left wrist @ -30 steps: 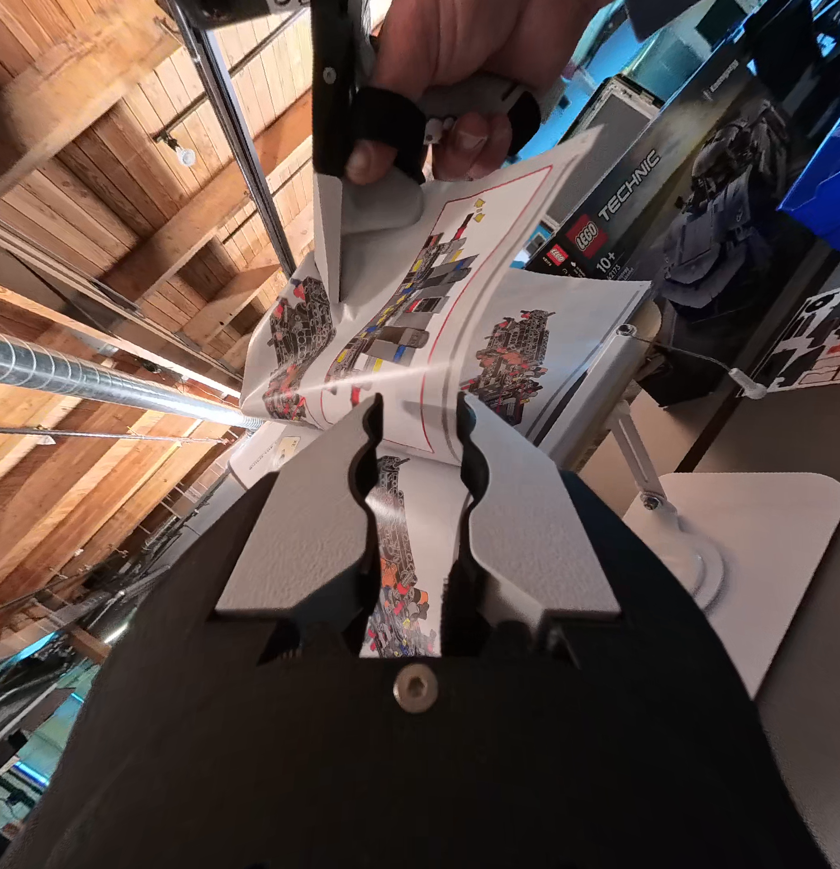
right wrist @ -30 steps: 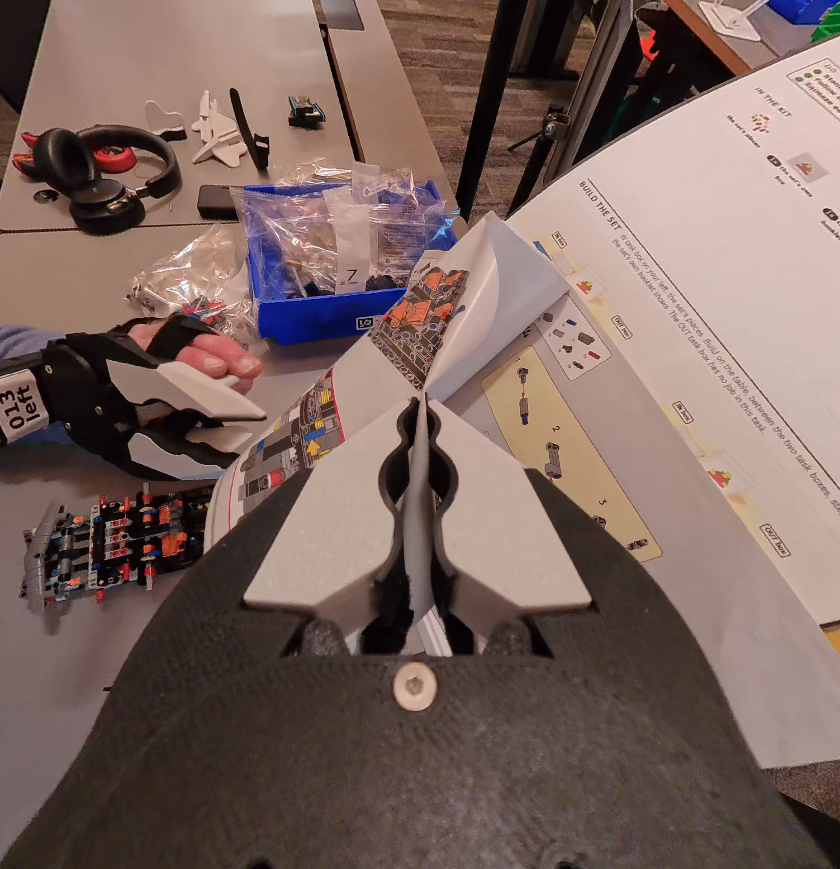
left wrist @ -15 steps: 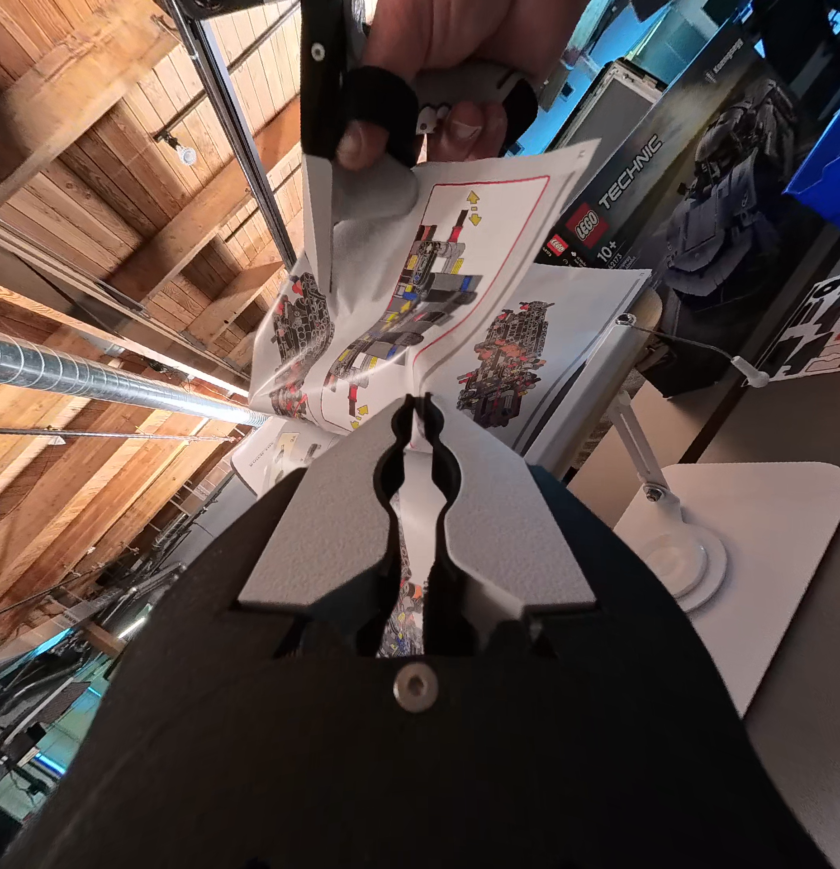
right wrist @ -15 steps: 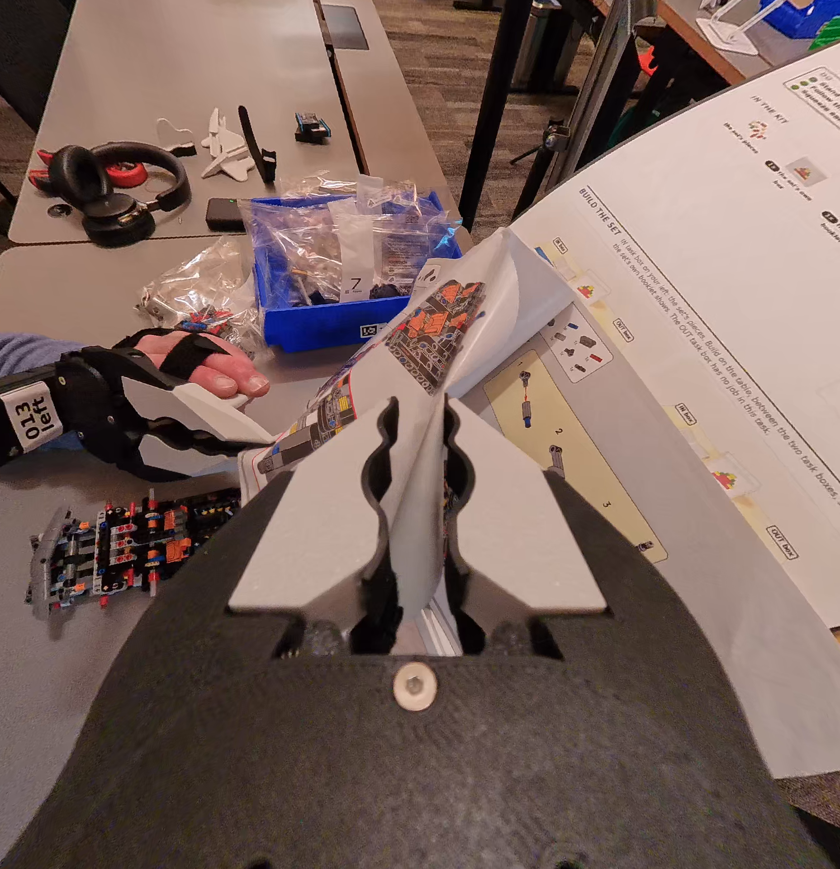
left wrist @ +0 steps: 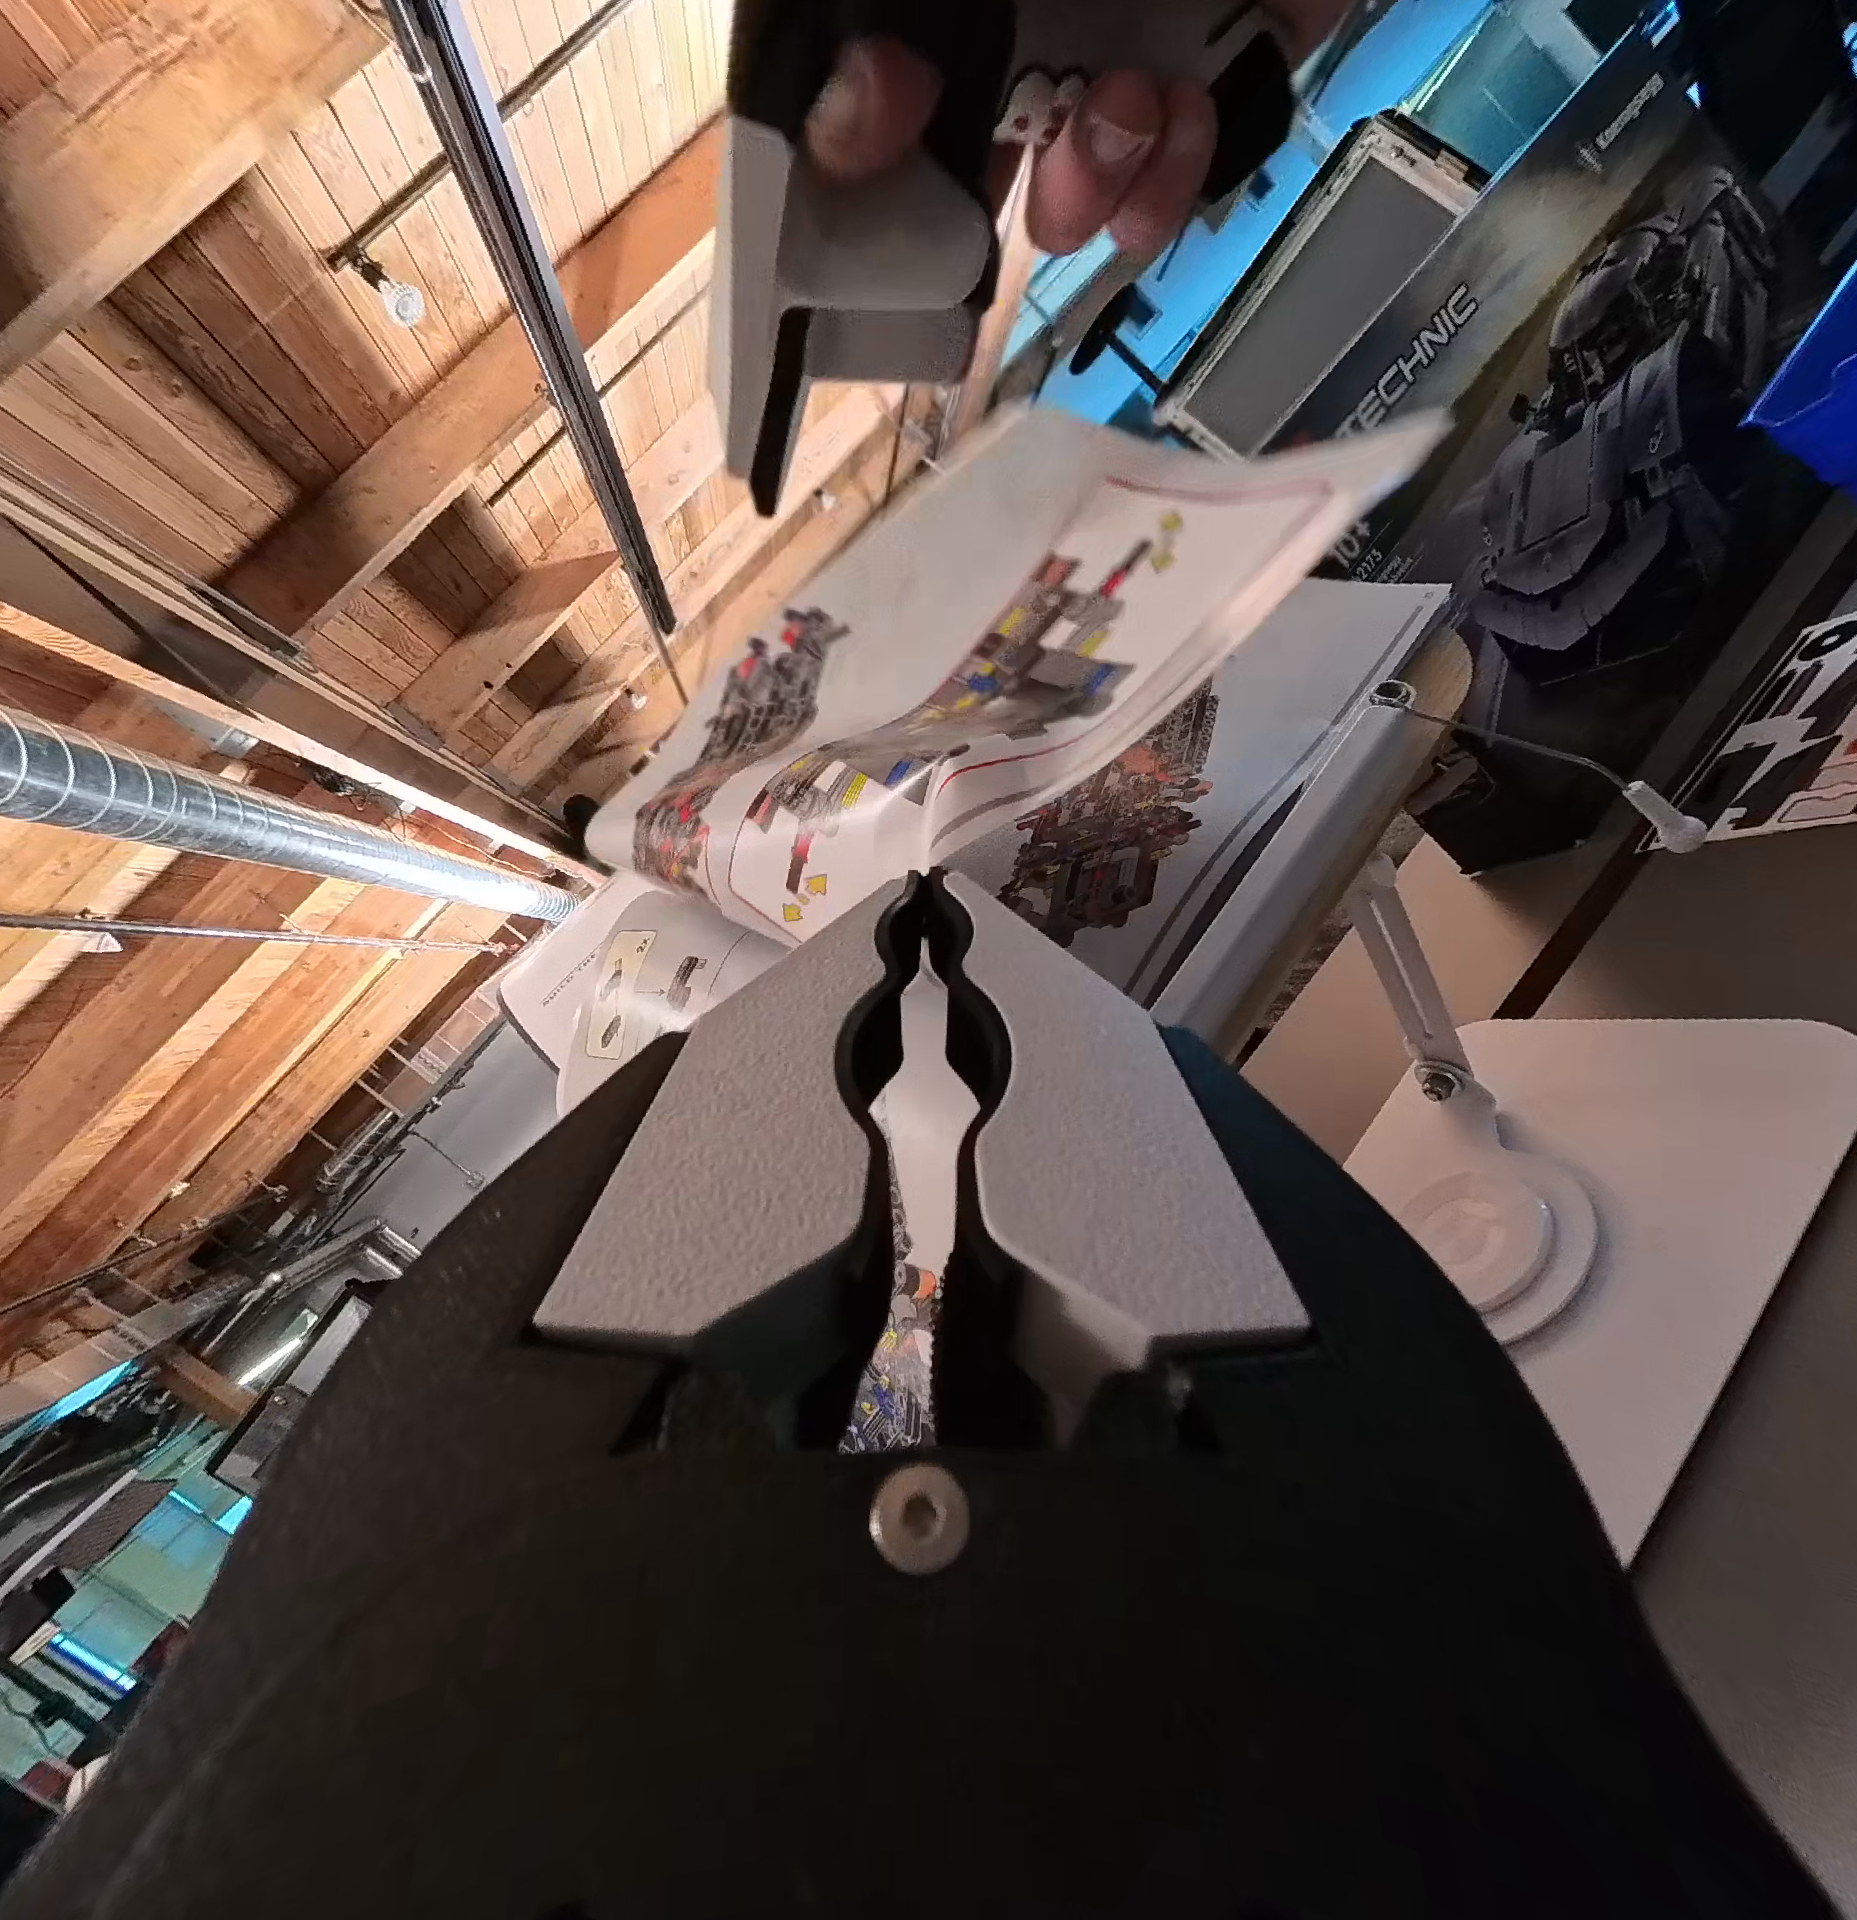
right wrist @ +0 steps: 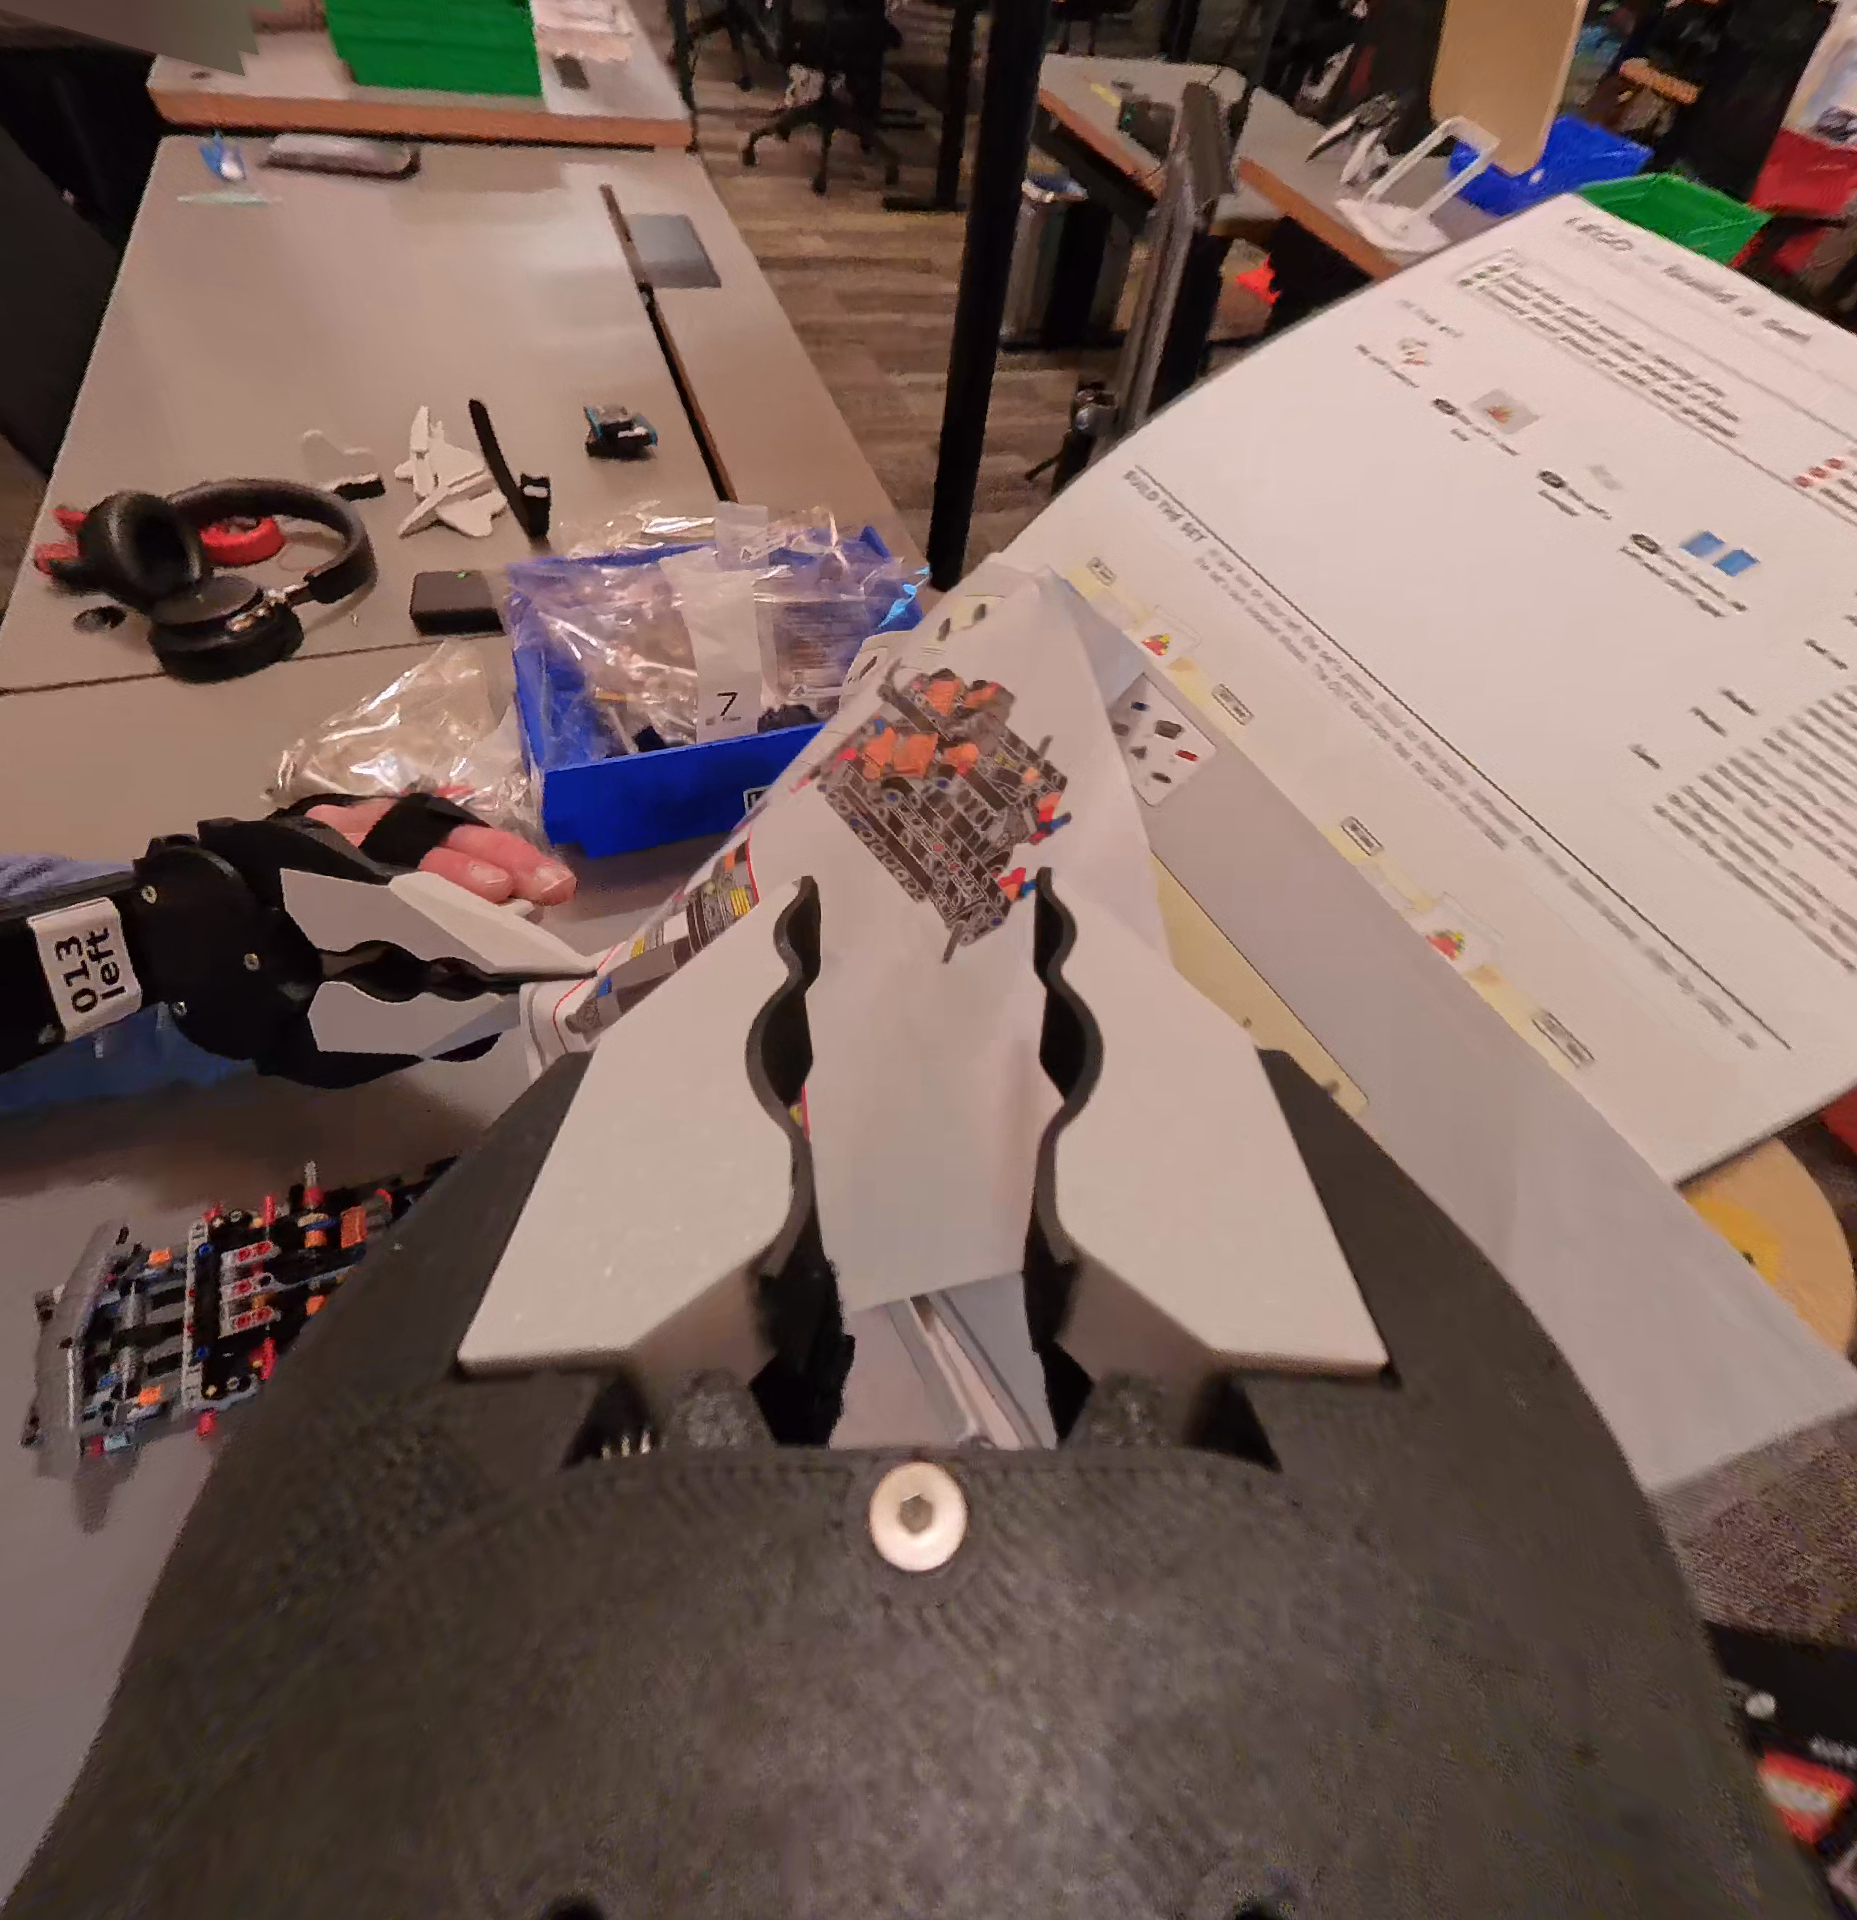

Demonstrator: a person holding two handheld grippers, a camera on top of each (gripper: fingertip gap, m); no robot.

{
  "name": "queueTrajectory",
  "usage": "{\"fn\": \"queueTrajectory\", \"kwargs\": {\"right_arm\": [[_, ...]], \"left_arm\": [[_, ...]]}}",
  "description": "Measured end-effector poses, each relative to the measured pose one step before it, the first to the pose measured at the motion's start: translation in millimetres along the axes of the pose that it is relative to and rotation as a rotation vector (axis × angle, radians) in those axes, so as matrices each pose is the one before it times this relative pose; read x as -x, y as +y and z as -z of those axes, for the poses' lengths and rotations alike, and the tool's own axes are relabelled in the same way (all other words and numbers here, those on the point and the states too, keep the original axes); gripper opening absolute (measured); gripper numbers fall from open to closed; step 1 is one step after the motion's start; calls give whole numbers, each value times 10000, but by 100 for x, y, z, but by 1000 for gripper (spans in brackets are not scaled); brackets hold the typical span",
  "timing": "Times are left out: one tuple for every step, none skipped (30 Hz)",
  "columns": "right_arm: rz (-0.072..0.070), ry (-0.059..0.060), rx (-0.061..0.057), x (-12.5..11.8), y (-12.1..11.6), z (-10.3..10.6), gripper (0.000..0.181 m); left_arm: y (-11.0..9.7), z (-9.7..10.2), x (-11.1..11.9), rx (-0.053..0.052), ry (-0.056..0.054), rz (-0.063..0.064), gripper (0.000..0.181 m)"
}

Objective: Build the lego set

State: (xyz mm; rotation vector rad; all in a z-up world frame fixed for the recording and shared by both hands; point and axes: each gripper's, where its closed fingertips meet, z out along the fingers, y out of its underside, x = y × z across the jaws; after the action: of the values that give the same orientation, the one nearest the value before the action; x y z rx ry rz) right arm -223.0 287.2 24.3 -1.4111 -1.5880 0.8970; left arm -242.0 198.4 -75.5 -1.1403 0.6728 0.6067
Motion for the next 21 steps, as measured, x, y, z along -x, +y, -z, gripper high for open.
{"fn": "queueTrajectory", "kwargs": {"right_arm": [[-141, 129, -184, -284, 206, 629, 40], [-196, 130, -231, -322, 259, 698, 40], [-253, 191, -210, -459, 400, 721, 40], [-268, 261, -169, -598, 575, 734, 40], [-236, 266, -65, -606, 820, 691, 39], [-153, 209, 105, -478, 1148, 588, 37], [-91, 153, 191, -334, 1315, 513, 33], [-100, 68, 230, -161, 1408, 416, 26], [-115, -133, 317, 217, 1511, 183, 22], [-79, -270, 334, 548, 1436, -117, 20], [-23, -168, 281, 566, 1191, -482, 18], [30, -144, 290, 663, 973, -872, 19], [106, -241, 224, 940, 586, -1177, 20], [171, -188, 90, 936, 99, -1355, 22], [241, -24, -65, 759, -422, -1379, 22], [328, -4, -254, 833, -948, -1295, 21], [424, -31, -444, 972, -1423, -1163, 21], [472, 81, -567, 845, -1757, -1008, 22], [416, 132, -492, 669, -1743, -947, 20], [371, 46, -287, 689, -1480, -971, 21], [371, 2, -97, 634, -1104, -1002, 21]], "left_arm": [[15, 3, 34, 8, -2, 15, 0], [1, 23, 53, -11, -10, 37, 0], [7, 14, 85, -1, -23, 56, 0], [36, 5, 74, 15, -10, 64, 0], [-5, 27, 67, -6, 0, 80, 0], [30, 27, 97, 2, -20, 125, 0], [86, 38, 111, 39, -11, 186, 0], [42, 115, 138, -2, -18, 245, 0], [64, 168, 175, -9, -10, 305, 0], [183, 164, 207, 37, -14, 368, 0], [278, 197, 251, 43, -25, 426, 0], [267, 227, 222, -1, 19, 498, 0], [324, 207, 204, 11, 55, 512, 0], [448, 164, 185, 85, 52, 441, 0], [381, 180, 245, 48, -1, 383, 0], [301, 214, 246, 12, 9, 406, 0], [325, 185, 260, 42, 15, 428, 0], [288, 195, 372, 32, -57, 363, 0], [196, 200, 457, 4, -108, 264, 5], [148, 218, 614, 11, -183, 201, 16], [80, 218, 580, -8, -125, 182, 25]]}}
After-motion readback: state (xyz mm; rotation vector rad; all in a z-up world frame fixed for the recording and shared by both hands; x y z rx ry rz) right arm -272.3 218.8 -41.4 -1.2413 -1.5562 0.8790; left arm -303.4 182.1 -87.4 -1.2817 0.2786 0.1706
